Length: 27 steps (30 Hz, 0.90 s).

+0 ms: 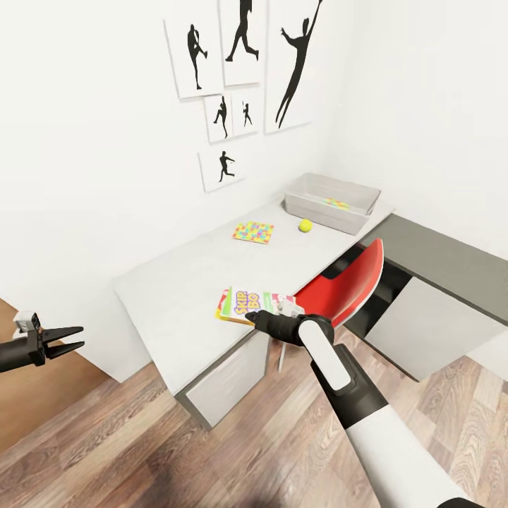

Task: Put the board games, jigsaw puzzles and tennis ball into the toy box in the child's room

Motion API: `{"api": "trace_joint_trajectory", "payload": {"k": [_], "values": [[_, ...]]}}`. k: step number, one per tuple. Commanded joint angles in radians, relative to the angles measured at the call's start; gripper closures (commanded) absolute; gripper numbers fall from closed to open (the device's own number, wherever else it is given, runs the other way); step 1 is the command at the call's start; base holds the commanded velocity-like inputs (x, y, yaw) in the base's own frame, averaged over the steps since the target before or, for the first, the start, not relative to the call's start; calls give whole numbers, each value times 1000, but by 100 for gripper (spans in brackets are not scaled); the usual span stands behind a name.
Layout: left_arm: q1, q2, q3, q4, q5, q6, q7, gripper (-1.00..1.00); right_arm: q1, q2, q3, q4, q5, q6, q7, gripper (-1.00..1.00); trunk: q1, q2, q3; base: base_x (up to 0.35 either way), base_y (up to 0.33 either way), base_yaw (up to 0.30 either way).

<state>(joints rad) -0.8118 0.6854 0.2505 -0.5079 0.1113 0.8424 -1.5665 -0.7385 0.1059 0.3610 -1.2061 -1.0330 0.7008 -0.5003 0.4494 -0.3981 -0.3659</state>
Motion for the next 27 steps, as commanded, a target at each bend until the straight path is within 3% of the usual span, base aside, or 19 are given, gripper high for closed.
{"api": "trace_joint_trajectory", "payload": {"k": [1, 27], "values": [[0, 0, 0, 0, -1, 11, -4, -100, 2, 0, 1, -1, -10, 0, -10, -100, 1, -2, -2, 0, 0, 0], [0, -4, 0, 20, -3, 10, -4, -100, 17, 1, 2, -8, -11, -18, -9, -100, 1, -2, 9, 0, 0, 0]]}}
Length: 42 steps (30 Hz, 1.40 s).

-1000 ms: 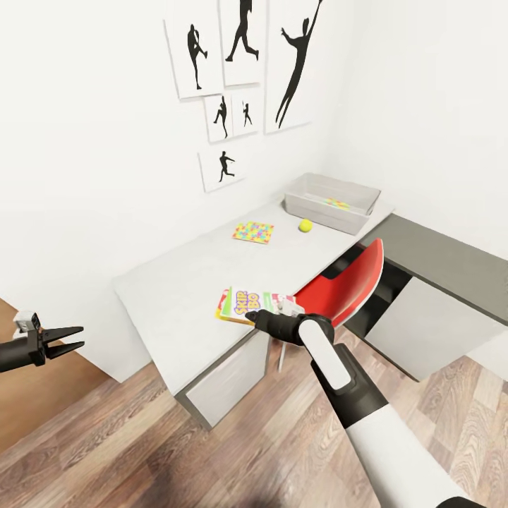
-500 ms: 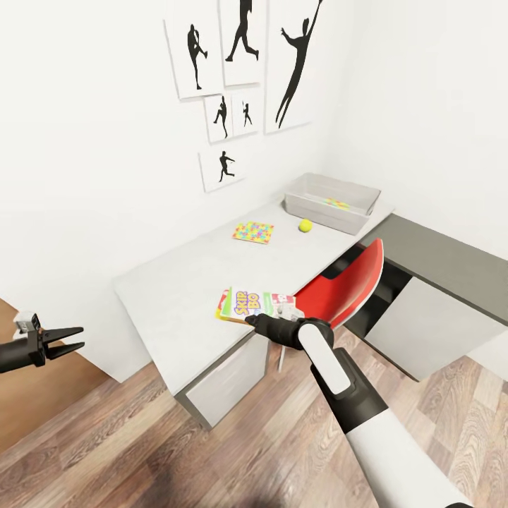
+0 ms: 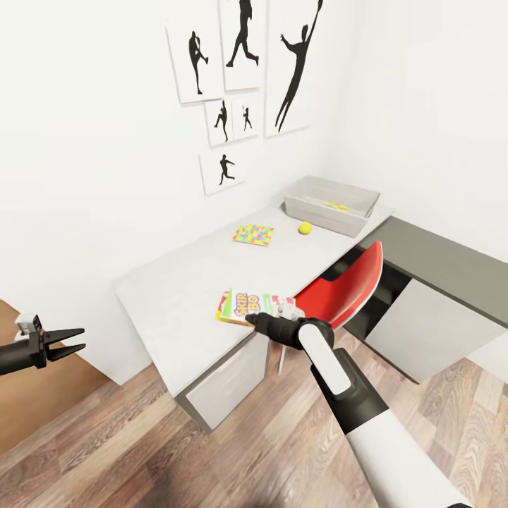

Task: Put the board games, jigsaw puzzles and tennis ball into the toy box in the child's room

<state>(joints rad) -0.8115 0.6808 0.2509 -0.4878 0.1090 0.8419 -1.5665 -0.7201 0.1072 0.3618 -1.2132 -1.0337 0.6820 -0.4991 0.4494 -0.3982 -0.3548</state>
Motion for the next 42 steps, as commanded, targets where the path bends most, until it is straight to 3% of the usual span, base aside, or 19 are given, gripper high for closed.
{"api": "trace_joint_trajectory", "payload": {"k": [1, 14, 42], "values": [[-1, 1, 0, 0, -1, 10, -4, -100, -1, 0, 1, -7, -10, 0, -11, -100, 1, -2, 0, 0, 0, 0], [0, 0, -1, 1, 0, 10, -4, -100, 51, -1, 0, -44, -10, 1, -12, -100, 1, -2, 21, 0, 0, 0], [0, -1, 1, 1, 2, 10, -4, -100, 54, 1, 2, -40, -9, 1, -10, -100, 1, -2, 66, -13, 0, 0]]}}
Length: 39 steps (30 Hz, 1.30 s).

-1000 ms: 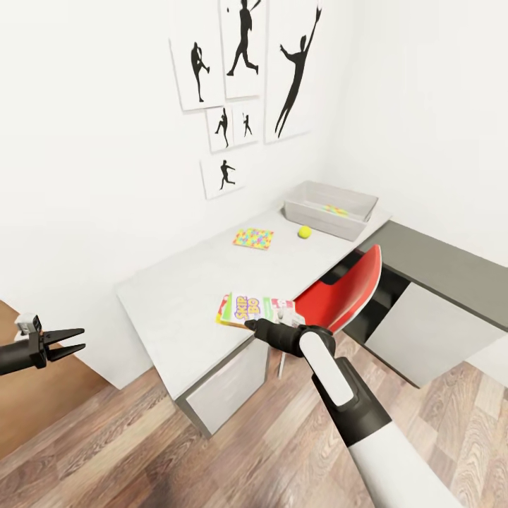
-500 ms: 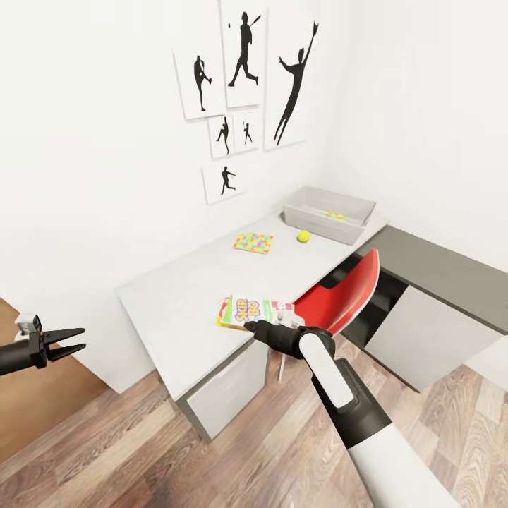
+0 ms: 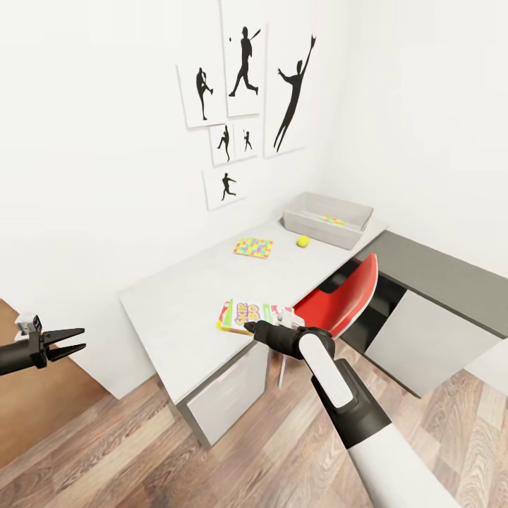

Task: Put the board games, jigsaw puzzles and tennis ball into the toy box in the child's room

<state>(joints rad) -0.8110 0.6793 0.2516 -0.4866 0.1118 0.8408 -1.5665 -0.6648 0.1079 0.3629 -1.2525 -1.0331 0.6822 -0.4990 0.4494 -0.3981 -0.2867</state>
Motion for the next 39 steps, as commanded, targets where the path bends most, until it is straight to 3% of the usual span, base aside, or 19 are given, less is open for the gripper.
{"api": "trace_joint_trajectory", "payload": {"k": [1, 39], "values": [[-1, 1, 0, 0, -1, 11, -4, -100, -1, 1, 1, 0, -10, 0, -10, -100, 1, -2, 0, 0, 0, 0], [-1, 0, 0, 0, -1, 11, -4, -100, -1, 13, 0, 10, -9, -3, -10, -100, 1, -2, 62, 0, 0, 0]]}}
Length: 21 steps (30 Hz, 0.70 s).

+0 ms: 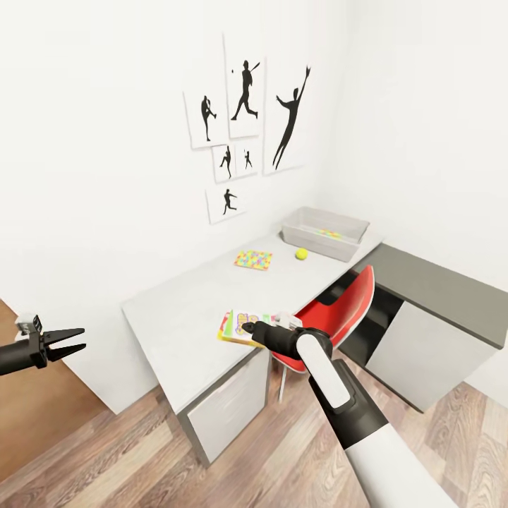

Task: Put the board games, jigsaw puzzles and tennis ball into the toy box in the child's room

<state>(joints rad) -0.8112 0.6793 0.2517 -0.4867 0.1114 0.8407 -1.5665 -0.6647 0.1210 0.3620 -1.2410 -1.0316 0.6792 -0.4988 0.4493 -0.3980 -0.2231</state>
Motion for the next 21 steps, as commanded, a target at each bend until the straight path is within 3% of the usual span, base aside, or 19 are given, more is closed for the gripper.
{"api": "trace_joint_trajectory", "payload": {"k": [1, 21], "values": [[-1, 0, 0, 0, -1, 11, -4, -100, -1, 0, 0, -1, -10, 0, -10, -100, 1, -2, 0, 0, 0, 0], [-1, 0, 0, 0, -1, 11, -4, -100, -1, 0, 0, 0, -10, -1, -10, -100, 1, -2, 32, 0, 0, 0]]}}
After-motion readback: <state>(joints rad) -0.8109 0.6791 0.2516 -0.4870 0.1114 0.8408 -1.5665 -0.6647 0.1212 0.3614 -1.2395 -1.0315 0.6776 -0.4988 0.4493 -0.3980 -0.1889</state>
